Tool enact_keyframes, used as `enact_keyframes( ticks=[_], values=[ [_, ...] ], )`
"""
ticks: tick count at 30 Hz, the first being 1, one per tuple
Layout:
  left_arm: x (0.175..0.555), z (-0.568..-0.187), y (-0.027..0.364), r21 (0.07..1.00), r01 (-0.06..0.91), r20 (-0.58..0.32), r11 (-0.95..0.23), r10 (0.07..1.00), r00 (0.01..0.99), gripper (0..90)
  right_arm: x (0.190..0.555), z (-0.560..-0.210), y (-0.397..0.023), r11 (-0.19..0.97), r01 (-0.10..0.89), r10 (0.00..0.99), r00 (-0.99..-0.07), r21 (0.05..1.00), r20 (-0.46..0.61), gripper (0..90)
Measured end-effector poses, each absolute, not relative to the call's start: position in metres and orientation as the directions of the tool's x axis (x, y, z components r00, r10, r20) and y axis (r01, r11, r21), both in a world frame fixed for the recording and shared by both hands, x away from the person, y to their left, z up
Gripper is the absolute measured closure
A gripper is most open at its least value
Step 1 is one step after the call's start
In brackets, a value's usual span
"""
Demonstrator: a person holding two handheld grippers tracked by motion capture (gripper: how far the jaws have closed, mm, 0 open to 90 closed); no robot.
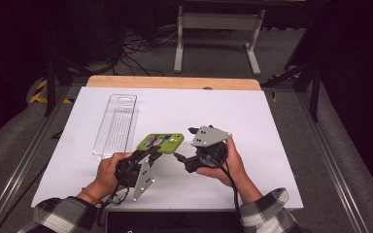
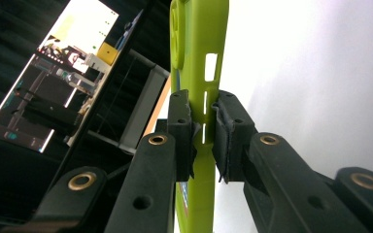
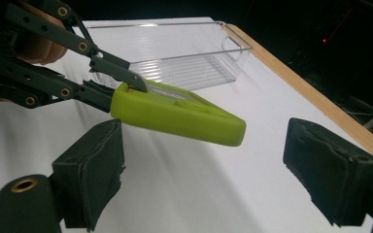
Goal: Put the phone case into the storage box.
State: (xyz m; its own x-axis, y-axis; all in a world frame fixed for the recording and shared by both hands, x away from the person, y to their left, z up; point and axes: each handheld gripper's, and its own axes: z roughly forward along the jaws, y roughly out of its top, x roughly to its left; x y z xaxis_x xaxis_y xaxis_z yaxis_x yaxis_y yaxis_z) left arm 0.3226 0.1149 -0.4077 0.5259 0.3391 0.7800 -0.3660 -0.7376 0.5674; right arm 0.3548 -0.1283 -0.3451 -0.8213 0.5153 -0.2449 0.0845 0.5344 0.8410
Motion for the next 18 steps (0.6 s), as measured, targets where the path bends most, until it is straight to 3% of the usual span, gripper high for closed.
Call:
enact_keyframes(
  ticks=[18],
  values=[
    [0.331, -0.399, 0.126, 0.692, -0.312, 0.669, -0.651, 0.418, 0.615, 79.0, 0.347, -0.349, -0.134, 0.526, 0.037, 0.525, -0.8, 0.85, -0.29, 15.8]
  ],
)
